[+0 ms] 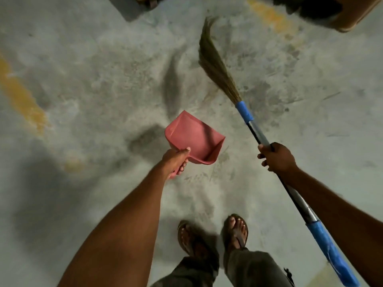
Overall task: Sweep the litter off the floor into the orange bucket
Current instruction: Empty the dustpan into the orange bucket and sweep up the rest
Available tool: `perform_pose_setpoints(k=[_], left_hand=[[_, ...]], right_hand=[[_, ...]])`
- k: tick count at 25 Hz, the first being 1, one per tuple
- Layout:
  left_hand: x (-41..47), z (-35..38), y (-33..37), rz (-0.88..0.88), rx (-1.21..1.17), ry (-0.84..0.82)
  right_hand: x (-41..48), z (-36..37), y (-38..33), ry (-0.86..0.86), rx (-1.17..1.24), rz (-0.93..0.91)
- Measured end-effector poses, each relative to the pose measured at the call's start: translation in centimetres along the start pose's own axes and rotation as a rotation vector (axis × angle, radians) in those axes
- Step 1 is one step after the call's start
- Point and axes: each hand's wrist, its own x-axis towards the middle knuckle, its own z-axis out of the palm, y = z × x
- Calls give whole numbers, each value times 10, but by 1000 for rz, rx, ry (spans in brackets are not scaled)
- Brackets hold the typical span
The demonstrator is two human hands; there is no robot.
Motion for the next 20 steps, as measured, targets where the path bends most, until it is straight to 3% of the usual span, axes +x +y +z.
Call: perform_pose_setpoints(k=[4,8,11,15,20], left_hand=[[121,16,-9,52,18,37],[228,21,-7,90,52,3],[285,22,0,56,120,-75],[332,16,13,65,164,-105],[338,18,15,62,146,-101]], right_hand=[[107,21,45,222,-255,-125],[210,41,82,247,-355,-196],[269,53,116,172,-415,-236],[293,50,143,-26,-135,-189],[262,34,160,-241,-268,-248]])
